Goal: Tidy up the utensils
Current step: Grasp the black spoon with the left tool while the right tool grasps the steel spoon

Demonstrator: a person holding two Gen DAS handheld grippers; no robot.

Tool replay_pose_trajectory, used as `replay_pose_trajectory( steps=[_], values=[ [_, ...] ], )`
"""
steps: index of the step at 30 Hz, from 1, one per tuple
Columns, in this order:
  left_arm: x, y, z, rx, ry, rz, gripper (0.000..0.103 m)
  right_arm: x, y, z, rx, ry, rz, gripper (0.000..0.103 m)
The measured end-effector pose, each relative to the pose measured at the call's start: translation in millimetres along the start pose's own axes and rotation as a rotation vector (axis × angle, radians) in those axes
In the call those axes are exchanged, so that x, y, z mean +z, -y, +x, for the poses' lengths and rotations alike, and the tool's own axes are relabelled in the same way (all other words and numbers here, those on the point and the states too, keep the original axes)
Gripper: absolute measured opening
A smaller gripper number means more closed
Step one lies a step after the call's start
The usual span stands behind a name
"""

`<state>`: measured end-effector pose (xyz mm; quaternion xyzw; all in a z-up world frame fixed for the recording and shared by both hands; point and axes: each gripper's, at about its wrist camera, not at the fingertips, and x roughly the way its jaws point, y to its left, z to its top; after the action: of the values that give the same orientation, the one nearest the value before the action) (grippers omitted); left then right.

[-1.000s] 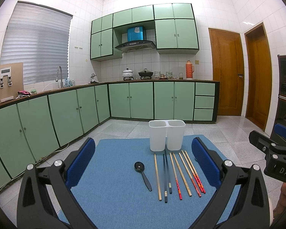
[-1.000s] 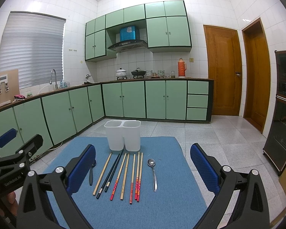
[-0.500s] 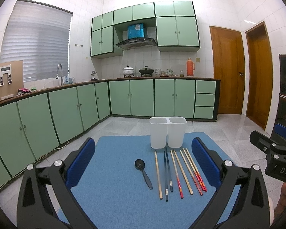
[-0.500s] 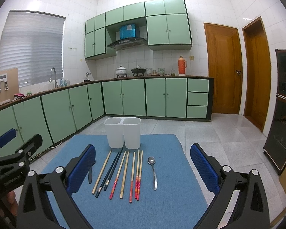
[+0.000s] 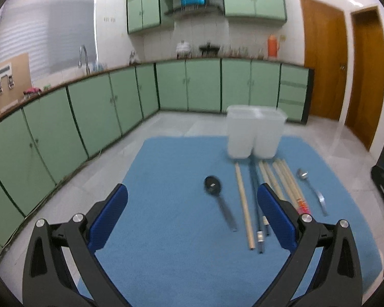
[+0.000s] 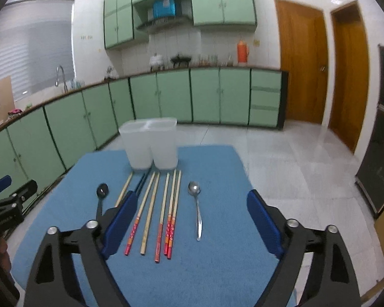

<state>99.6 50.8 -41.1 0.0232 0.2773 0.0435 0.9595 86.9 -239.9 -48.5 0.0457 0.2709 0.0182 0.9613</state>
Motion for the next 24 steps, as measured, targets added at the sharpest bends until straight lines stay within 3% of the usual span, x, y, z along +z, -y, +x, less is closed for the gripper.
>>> replay_pose_trajectory(
  steps=[4,9,13,17,24],
  values=[
    [10.1,-10.4,53.4,0.007,-0.118,0.0,0.098,15.3,10.4,49.8,0.03,-0.119,0.009,0.064],
    [18.0,-5.7,103.9,-0.002,-0.191,0.006,0.094,19.8,18.2,110.2,0.06,-0.247,0.003,0.056],
    [11.7,2.6,148.6,-0.034,-0.307,0.0,0.081,18.5,15.5,143.0,0.088,-0.314,-0.027,0.056],
    [4.2,7.3,178.2,-0.043,-0.38,-0.024,0.081,16.0,14.7,180.7,0.091,-0.395,-0.029,0.056],
    [-1.9,9.6,206.6,-0.029,-0.434,-0.036,0.081,10.6,14.1,221.7,0.08,-0.481,-0.034,0.056]
  ],
)
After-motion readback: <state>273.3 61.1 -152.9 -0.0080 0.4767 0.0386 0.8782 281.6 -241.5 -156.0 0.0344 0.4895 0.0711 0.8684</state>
